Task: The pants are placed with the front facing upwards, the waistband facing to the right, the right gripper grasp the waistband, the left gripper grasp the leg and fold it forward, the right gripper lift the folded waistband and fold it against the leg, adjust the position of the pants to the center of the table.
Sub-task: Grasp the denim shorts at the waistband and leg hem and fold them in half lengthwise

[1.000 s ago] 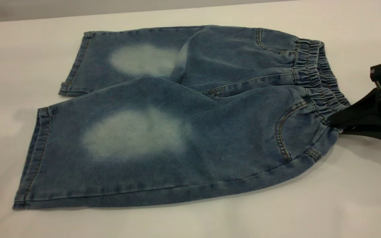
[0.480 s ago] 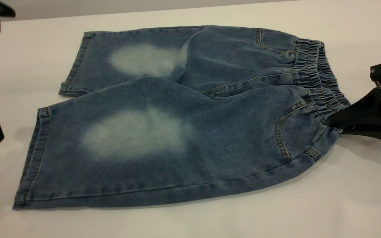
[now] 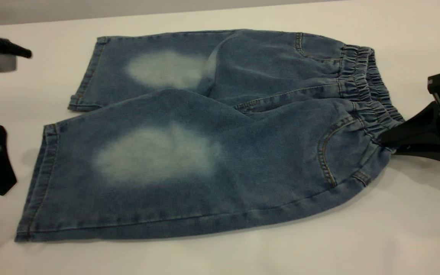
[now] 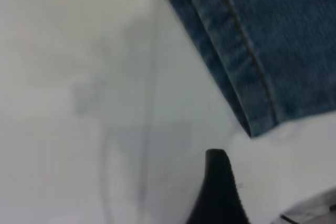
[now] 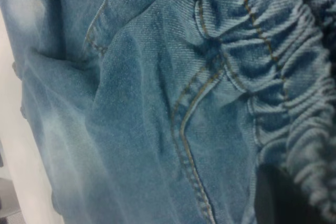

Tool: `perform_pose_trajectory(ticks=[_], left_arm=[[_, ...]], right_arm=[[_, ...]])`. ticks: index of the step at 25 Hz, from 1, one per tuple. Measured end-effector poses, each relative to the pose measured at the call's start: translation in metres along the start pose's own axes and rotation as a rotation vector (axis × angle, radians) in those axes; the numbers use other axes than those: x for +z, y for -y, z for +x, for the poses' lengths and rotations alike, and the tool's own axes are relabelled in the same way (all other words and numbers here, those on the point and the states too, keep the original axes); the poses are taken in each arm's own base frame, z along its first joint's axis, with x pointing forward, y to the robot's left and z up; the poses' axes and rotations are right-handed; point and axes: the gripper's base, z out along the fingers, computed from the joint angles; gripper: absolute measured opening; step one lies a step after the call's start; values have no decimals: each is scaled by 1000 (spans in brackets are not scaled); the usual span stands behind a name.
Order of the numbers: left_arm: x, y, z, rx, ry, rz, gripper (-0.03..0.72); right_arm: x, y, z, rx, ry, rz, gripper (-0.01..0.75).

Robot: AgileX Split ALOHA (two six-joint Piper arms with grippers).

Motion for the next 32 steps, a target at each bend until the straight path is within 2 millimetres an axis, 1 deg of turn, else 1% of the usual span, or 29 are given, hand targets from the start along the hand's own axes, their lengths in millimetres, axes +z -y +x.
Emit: perform_pose_trajectory(ticks=[3,9,12,22,28,32], left_arm=[[16,5,-3,23,-41,11,475],[49,22,-6,104,-130,22,475],[58,22,-4,126,-169,19,475],[62,20,-8,152,-127,-6,475],[73,19,-7,147,-148,-1,475],[75,19,-7,145,-154,1,475]], right_arm=[[0,0,0,0,0,0,36],[0,0,0,0,0,0,36],[0,0,0,0,0,0,36],[0,-1,0,0,0,-8,36],[0,-1,0,0,0,-8,36],[0,-1,0,0,0,-8,36]])
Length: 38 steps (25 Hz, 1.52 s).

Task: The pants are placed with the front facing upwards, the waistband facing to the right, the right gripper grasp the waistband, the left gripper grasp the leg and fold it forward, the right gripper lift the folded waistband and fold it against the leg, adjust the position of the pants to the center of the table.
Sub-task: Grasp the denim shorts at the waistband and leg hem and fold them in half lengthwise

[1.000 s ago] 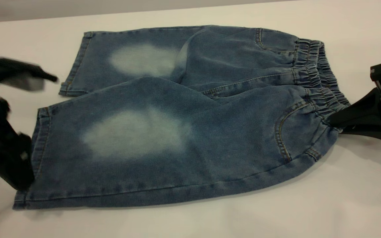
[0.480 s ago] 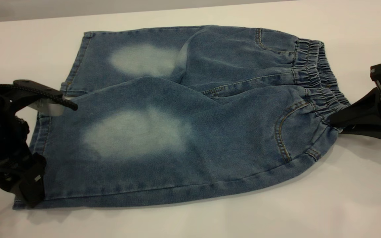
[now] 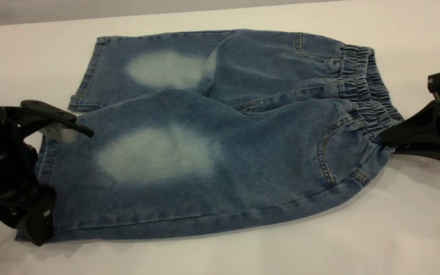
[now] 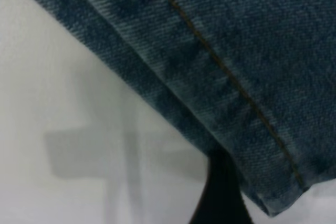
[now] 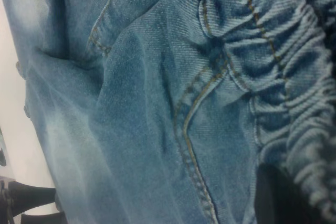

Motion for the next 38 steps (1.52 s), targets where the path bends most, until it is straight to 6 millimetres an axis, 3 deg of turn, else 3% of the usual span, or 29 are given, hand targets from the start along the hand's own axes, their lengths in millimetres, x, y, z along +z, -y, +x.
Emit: perform_pose_trajectory(ticks=[3,6,14,21,28,38], left_arm=[[0,0,0,0,1,0,459],[1,0,0,2,1,-3,395],[1,2,0,-36,3,19,68],[-15,1,-7,-47,-15,41,60],[-62,3,-19,-34,14,93,60],[-127,8,-25,-42,270,84,60]], right_arm=[[0,0,0,0,0,0,36],[0,0,0,0,0,0,36],[0,-1,0,0,0,-8,36],[0,-1,0,0,0,-16,36],[-1,-7,-1,-8,5,-52,36],[-13,-25,-9,-78,54,-69,36]])
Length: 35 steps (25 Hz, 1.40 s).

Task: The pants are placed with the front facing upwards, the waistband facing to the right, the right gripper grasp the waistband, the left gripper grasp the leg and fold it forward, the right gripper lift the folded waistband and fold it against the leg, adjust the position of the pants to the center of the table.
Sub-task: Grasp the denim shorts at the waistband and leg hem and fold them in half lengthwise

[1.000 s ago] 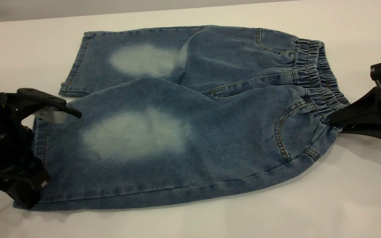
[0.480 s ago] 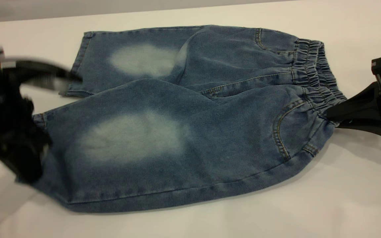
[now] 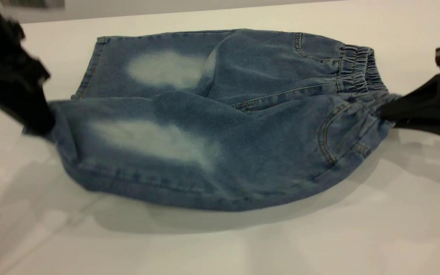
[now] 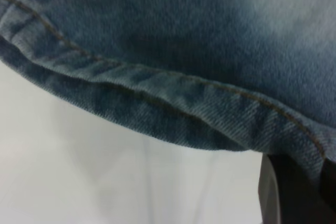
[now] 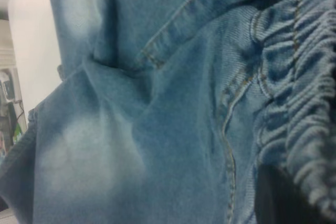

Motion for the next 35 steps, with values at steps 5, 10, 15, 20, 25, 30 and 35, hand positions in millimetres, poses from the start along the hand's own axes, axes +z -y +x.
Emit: perform_pose_trajectory(ticks=[5,10,15,20,25,30,35], left_arm=[[-8,4,-8,-32,119,28,60],[-10,5,-19,-68,233,40,60],[-13,1,-30,-88,368,8,60],[-16,-4,-37,-98,454,-49,60],[-20,-10,-44,-110,540,-106,60],[-22,-13,-47,-115,586,-138,60],[-25,-18,-52,-120,646,-183,60]], right_arm=[[-8,-14,-7,-55,38,-12,36],[-17,-33,-17,-127,82,-55,36],[-22,-47,-33,-225,95,-81,36],[-23,-56,-52,-304,88,-83,36],[-26,-67,-73,-324,114,-93,36],[-27,-74,-89,-340,143,-82,36],[-26,-73,-98,-329,137,-66,36]])
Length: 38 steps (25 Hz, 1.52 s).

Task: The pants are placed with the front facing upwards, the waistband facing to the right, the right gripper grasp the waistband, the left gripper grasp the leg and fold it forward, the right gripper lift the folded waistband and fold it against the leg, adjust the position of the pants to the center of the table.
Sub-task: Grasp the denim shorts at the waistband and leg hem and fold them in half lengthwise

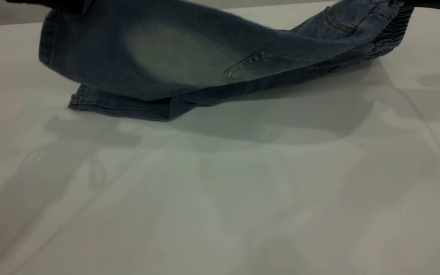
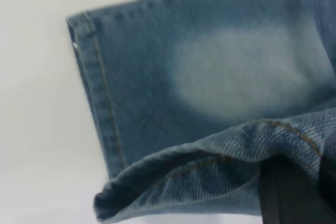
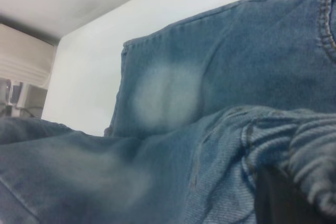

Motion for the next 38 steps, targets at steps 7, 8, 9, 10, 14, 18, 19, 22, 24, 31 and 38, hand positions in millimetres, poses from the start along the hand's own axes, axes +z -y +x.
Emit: perform_pose_trajectory(ticks=[7,8,9,10,14,18,19,22,24,31,38], left_arm=[[22,-4,9,-5,-18,-31,60],[27,-5,11,-5,-23,-38,60],[31,-6,12,-6,-25,-43,60],[35,-7,14,-6,-30,-47,60],[44,-8,6,-5,-26,-44,60],[45,-7,-14,7,2,-27,60],[46,-6,-19,12,6,-20,60],[46,-6,-33,19,30,-10,60],[47,-6,-39,26,41,-8,60],[64,-17,-35,27,6,-23,60],[69,-49,-28,-42,-41,-57,60]], right_arm=[[0,5,-8,45,1,61,36],[0,6,-8,43,-4,74,36],[0,6,-10,49,0,78,36],[0,6,-11,55,2,83,36],[0,6,-16,50,4,104,36],[1,9,-17,66,-2,116,36],[2,11,-16,69,-7,118,36],[6,17,-13,86,-18,122,36],[9,21,-13,90,-25,120,36],[22,27,-16,89,-49,89,36],[46,19,-20,35,-89,62,37]])
